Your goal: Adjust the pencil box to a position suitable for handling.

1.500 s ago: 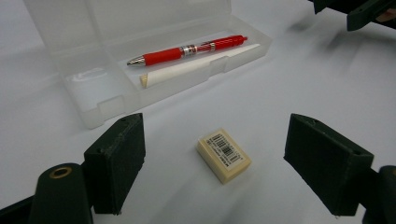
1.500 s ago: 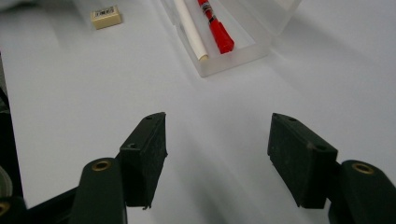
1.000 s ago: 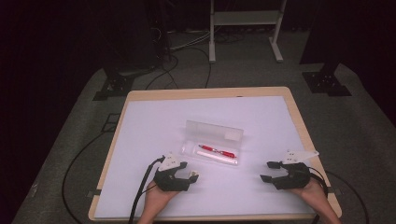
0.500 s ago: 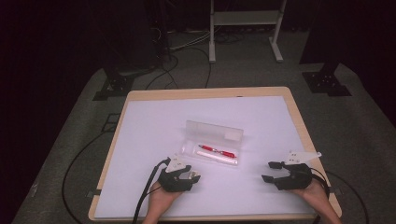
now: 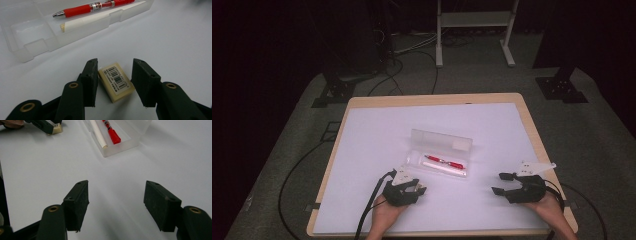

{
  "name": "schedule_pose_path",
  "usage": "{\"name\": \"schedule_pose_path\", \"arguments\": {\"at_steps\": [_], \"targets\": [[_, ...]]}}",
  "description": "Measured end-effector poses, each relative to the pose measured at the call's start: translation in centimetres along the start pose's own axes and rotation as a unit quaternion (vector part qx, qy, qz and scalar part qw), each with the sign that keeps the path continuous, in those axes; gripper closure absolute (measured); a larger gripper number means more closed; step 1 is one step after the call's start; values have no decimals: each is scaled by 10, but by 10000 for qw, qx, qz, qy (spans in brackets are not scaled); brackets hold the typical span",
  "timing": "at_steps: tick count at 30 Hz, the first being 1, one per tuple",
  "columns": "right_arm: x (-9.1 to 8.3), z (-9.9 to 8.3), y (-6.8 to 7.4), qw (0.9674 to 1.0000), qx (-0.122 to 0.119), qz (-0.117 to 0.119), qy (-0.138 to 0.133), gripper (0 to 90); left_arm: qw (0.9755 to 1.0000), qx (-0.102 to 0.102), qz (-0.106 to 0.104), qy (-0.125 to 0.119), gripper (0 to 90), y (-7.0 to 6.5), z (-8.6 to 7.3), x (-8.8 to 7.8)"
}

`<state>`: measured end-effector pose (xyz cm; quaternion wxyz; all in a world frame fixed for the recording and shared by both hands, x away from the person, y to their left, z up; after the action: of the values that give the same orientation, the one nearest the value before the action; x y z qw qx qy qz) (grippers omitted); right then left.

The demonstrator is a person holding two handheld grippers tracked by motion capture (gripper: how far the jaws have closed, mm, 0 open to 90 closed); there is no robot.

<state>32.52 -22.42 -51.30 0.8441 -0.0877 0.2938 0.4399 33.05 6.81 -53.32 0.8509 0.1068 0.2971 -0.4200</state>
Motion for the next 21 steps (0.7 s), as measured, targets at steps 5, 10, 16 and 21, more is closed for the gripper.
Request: {"name": "schedule_pose_path", "arguments": {"at_steps": [5, 10, 16, 21], "targets": [[-1, 1, 0, 10000, 22, 18, -27, 354, 10000, 32, -20, -18, 638, 0, 1, 0], [0, 0, 0, 10000, 41, 18, -37, 353, 10000, 58, -31, -10, 673, -1, 1, 0], [1, -2, 0, 10000, 65, 29, -13, 353, 9999, 108, -49, 3, 681, -1, 1, -1], [2, -4, 0, 10000, 85, 49, -5, 350, 9999, 40, -42, -110, 683, 0, 5, -5]]}}
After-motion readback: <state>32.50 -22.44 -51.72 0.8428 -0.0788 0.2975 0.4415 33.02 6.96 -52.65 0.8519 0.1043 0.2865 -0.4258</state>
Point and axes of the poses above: each handheld gripper's, and its own axes: x roughly forward along the jaws, z roughly out of its top, y roughly to its left, the point moved 9 cm from there along x, roughly forward along the jaws, and after that the axes turned 2 degrees about -y, right-handed, at the moved point
